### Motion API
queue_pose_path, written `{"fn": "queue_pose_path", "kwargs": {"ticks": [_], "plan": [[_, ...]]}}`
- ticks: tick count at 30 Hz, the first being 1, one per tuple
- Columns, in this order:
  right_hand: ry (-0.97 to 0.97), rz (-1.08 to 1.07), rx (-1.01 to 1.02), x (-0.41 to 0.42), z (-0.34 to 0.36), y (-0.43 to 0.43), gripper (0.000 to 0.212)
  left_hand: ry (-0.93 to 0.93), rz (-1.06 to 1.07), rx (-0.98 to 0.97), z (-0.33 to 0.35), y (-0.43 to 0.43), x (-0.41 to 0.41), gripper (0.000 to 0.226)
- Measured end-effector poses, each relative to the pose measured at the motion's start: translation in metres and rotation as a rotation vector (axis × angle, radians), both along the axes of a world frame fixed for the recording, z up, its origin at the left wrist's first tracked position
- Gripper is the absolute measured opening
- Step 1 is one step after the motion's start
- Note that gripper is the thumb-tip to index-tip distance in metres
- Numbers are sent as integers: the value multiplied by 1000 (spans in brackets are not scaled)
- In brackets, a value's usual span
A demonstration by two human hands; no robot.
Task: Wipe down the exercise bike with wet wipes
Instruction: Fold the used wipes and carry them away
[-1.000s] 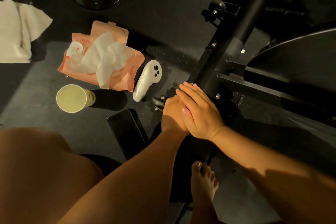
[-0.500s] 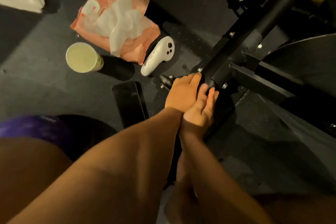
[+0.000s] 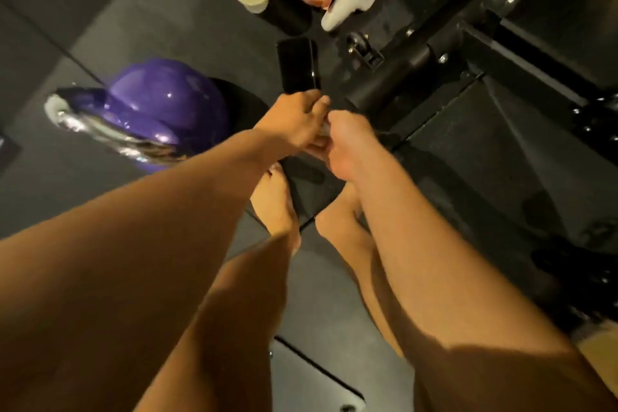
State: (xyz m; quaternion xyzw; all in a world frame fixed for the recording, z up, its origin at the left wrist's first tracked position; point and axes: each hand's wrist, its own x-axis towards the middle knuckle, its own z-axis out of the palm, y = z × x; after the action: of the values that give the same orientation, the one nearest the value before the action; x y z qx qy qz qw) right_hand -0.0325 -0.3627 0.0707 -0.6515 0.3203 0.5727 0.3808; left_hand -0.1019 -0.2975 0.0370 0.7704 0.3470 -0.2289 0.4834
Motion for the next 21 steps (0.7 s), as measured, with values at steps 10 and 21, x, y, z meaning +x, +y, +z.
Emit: {"fn": "queue_pose_path", "kwargs": {"ticks": [10, 21], "plan": [[65, 58, 353, -23, 210, -46, 35, -272, 363, 2, 217, -21, -59, 19], [-607, 436, 363, -39, 441, -139, 7, -451, 731, -321, 459, -106, -74, 13]]}}
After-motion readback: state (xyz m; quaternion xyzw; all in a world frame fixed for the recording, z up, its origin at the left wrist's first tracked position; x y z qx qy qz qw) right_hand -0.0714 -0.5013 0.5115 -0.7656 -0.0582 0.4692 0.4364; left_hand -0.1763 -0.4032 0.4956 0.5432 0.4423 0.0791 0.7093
